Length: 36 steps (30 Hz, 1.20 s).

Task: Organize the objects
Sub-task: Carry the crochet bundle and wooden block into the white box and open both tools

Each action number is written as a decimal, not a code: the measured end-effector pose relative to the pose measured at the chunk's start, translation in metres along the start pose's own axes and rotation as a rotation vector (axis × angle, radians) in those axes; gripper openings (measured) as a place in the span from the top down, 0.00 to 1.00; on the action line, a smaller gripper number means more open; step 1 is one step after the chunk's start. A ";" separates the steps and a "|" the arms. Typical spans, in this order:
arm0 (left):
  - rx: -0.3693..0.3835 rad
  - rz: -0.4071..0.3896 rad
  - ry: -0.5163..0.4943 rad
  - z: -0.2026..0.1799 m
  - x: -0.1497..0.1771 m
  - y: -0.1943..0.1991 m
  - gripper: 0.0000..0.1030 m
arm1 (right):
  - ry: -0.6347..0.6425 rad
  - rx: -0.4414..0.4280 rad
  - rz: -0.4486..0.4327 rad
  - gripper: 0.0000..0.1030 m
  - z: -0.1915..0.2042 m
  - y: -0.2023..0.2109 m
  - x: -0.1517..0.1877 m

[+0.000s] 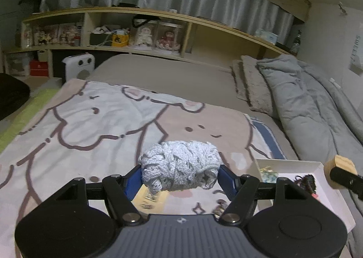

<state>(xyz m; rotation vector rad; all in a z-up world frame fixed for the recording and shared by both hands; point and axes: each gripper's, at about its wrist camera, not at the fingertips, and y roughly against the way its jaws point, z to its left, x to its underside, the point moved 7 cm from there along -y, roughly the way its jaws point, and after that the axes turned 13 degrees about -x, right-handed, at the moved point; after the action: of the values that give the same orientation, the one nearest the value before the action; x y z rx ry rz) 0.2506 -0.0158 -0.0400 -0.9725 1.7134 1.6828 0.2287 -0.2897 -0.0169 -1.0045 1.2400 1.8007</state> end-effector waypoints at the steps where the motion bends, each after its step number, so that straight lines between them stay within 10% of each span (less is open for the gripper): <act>1: 0.007 -0.002 -0.010 -0.006 0.000 0.000 0.31 | -0.004 0.017 0.000 0.09 -0.008 0.002 -0.001; 36: 0.485 0.183 -0.238 -0.298 0.036 -0.033 0.31 | -0.130 0.260 0.185 0.09 -0.186 0.026 0.047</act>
<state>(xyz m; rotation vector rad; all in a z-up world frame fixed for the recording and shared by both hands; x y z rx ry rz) 0.2872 -0.3139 -0.0669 -0.3871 1.9562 1.3231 0.2221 -0.4680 -0.0926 -0.6347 1.4791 1.7540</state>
